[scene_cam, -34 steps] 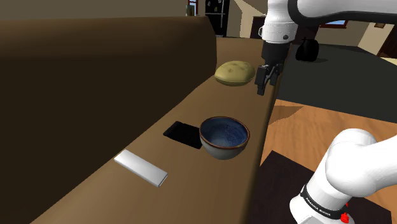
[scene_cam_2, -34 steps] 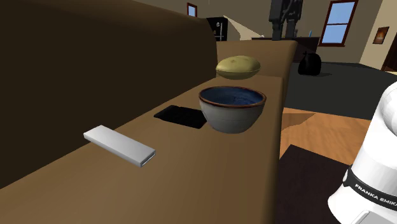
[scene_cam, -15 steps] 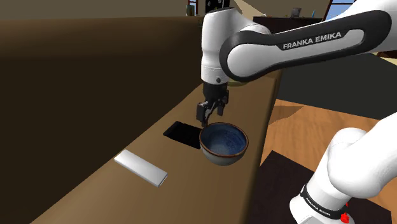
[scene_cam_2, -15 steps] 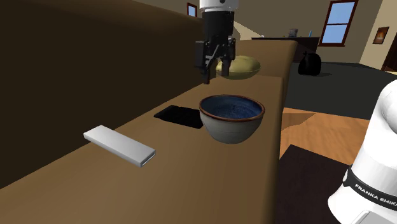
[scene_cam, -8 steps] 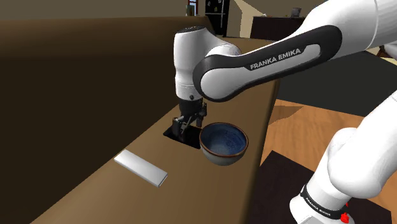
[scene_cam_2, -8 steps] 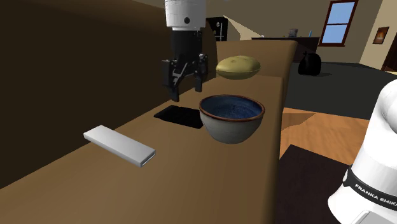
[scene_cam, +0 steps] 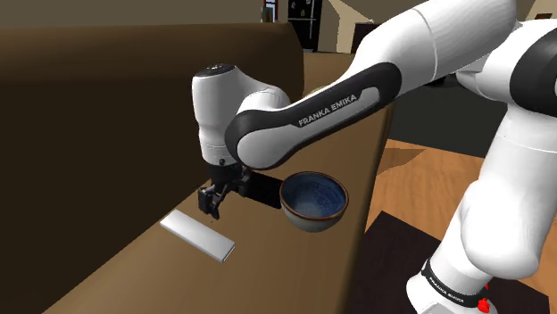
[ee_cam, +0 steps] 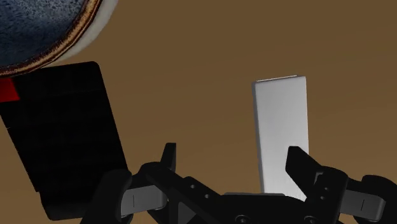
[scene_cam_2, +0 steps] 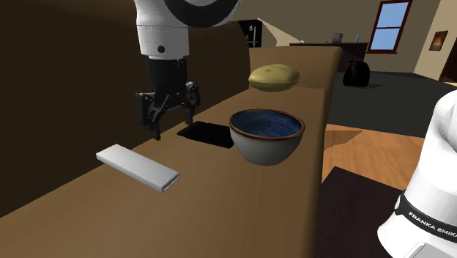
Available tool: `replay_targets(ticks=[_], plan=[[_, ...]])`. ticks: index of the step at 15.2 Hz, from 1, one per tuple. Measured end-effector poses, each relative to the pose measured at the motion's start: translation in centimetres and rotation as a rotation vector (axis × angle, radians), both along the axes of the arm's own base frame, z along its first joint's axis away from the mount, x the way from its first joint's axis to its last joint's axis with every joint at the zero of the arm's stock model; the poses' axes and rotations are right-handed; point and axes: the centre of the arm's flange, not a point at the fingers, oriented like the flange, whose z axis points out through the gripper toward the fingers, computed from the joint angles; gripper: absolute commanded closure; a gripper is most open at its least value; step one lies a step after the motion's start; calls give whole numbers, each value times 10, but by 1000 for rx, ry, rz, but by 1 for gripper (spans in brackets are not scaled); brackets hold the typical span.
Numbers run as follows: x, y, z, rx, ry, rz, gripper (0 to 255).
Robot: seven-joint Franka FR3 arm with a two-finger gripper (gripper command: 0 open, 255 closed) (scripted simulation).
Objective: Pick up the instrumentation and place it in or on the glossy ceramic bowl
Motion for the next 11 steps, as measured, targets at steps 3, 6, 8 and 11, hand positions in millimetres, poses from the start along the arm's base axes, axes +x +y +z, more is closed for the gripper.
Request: replay_targets(ticks=[3,6,8,11], plan=[[15,29,-17,6,-8,13,0],[28,58,-30,12,-17,28,0],[35,75,-38,15,-20,33,0],[40,79,-55,15,-22,34,0]])
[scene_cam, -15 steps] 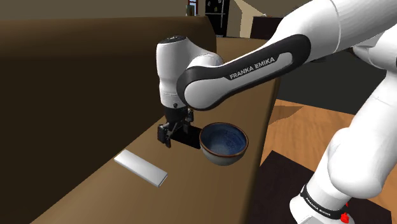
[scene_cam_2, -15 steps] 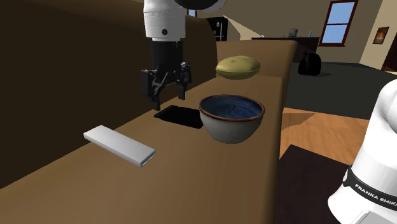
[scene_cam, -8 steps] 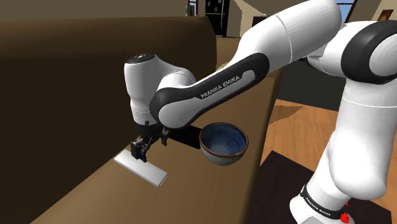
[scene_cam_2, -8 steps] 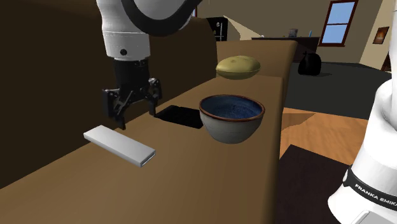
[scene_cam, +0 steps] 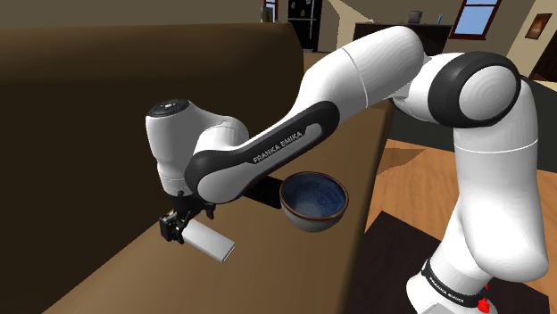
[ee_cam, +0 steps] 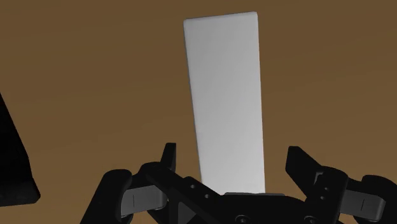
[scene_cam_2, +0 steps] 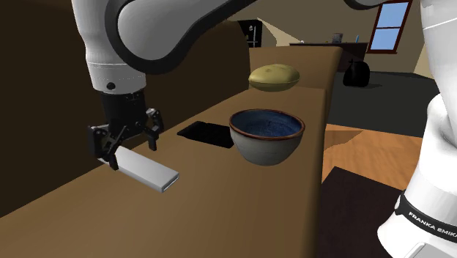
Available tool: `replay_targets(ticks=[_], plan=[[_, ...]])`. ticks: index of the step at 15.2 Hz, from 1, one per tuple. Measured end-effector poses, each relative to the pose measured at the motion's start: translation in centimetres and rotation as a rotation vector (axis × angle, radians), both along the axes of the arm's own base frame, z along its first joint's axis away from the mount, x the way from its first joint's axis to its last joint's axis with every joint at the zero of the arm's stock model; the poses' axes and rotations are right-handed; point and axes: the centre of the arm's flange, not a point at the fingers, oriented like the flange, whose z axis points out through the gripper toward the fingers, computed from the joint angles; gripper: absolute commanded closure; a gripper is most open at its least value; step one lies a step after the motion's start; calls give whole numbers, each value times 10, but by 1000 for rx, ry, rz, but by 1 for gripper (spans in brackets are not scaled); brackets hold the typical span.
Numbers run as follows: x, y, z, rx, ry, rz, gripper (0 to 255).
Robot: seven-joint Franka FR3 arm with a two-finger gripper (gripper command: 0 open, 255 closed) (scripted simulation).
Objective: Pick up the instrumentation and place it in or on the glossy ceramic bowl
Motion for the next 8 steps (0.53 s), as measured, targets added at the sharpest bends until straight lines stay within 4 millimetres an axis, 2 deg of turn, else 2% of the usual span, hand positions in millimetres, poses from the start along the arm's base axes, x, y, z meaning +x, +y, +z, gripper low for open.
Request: replay_targets(ticks=[4,8], plan=[[1,0,-20,0,0,0,0],[1,1,-24,0,0,0,0]])
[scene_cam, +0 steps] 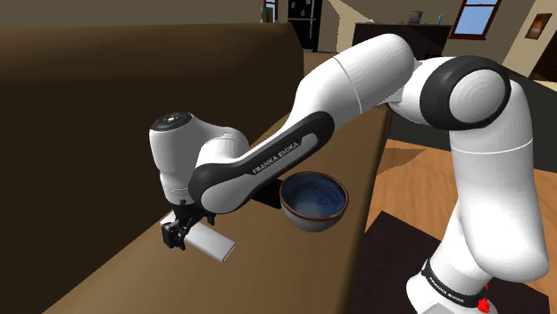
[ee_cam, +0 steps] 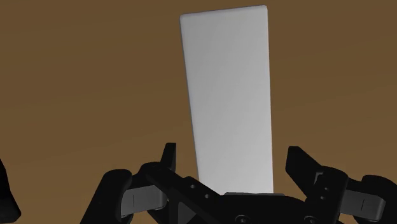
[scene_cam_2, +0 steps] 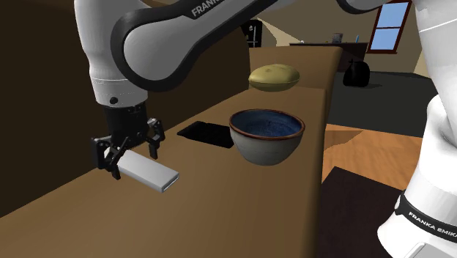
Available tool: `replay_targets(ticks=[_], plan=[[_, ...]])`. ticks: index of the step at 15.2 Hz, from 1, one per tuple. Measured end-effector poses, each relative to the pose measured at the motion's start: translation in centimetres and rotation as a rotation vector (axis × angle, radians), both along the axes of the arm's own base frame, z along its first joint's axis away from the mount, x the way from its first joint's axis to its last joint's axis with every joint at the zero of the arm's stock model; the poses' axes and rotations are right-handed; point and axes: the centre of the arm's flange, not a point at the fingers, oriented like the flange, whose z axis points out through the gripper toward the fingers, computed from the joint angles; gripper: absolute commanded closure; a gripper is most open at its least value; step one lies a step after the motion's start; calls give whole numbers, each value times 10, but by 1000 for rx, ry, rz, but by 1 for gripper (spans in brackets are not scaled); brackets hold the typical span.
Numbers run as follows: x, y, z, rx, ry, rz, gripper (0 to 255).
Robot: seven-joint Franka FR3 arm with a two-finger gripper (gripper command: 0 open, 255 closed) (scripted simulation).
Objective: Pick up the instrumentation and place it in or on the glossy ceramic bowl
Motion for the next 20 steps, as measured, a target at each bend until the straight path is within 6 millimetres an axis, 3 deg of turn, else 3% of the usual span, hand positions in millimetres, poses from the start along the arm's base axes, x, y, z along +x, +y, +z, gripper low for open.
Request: replay_targets(ticks=[2,3,13,20], plan=[[0,0,0,0,0,0,0],[0,0,0,0,0,0,255],[0,0,0,0,0,1,255],[0,1,31,0,0,0,255]])
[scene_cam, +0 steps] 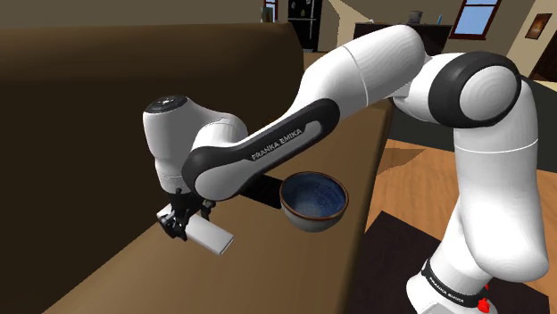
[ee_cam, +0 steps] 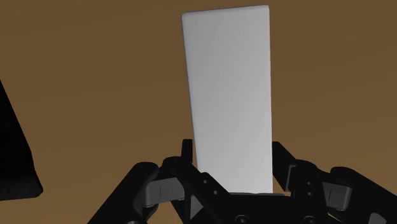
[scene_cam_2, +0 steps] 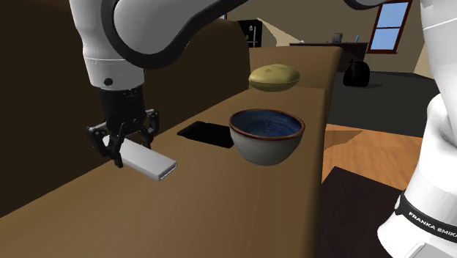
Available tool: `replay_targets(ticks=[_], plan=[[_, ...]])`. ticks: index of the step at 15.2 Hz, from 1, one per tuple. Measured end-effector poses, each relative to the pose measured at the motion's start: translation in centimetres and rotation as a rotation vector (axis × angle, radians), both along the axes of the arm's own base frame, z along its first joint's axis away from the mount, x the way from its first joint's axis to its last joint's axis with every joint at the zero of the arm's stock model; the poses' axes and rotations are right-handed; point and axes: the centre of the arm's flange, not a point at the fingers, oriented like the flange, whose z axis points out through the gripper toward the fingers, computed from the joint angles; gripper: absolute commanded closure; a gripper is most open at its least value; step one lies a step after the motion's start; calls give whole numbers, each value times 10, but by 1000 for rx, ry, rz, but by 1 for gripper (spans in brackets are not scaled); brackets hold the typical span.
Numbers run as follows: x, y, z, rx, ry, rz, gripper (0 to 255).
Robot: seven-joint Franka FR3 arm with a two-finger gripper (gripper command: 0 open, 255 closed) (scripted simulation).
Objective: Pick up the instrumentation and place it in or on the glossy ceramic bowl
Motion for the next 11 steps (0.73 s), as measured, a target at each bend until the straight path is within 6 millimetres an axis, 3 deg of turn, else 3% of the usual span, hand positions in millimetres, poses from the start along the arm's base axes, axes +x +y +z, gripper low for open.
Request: replay_targets(ticks=[11], plan=[[0,-1,56,0,0,0,255]])
